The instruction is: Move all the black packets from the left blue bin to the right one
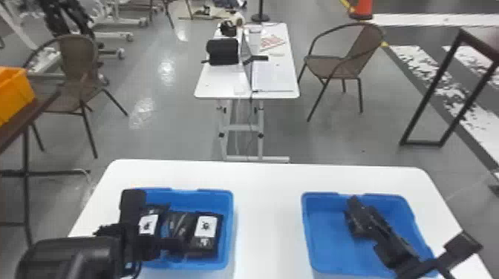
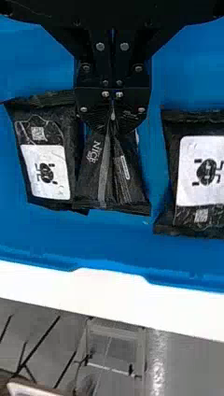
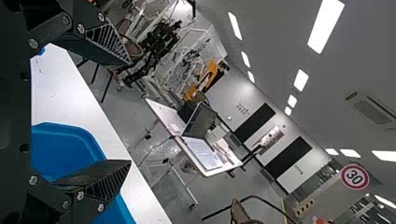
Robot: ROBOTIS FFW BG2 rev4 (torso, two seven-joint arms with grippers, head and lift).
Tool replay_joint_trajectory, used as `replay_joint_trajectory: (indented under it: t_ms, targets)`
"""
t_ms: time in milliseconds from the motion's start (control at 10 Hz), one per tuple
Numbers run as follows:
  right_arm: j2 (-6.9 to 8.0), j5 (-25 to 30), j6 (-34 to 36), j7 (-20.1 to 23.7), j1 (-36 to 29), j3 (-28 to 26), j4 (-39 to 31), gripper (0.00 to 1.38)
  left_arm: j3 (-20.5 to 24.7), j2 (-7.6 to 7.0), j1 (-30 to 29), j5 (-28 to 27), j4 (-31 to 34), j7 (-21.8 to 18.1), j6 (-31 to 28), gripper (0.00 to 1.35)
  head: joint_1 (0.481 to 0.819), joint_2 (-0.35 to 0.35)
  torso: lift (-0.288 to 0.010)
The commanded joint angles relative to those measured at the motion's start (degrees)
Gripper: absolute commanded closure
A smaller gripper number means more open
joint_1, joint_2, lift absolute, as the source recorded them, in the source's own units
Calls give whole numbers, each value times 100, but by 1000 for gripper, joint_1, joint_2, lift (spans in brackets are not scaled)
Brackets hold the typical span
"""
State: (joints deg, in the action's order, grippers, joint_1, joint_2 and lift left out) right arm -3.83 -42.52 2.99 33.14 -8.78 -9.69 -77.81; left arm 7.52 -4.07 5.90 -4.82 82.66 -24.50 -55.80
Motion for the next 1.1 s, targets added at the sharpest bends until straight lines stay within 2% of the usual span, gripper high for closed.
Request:
replay_joint_trajectory:
  t_ms: [0,100,200,300,400,500,700,1000]
  targets:
    - [5,-29,0,9,-28,2,-23,295,109,29,-326,-537,602,-582,158,1219,695,6,0]
    - [5,-64,0,35,-36,20,-41,295,267,117,-599,-748,988,-1189,430,1219,695,8,0]
    - [5,-108,18,88,-54,46,-111,295,364,196,-739,-950,1191,-1865,1045,1219,695,5,0]
    - [-4,-108,114,202,8,134,-146,295,425,204,-704,-1038,1120,-2560,1704,1217,695,-3,0]
    - [-4,-108,255,308,78,204,-225,295,329,204,-484,-1030,742,-3017,2531,1217,695,-14,0]
    - [-30,-108,343,448,218,327,-243,297,197,204,-177,-1003,277,-3368,3014,1219,695,-20,0]
    - [-92,-90,431,527,473,608,-287,298,-172,196,456,-898,-594,-3808,3506,1217,695,-38,0]
    - [-188,-11,554,527,711,1013,-225,298,-858,213,1308,-590,-1631,-4107,3875,1217,695,-66,0]
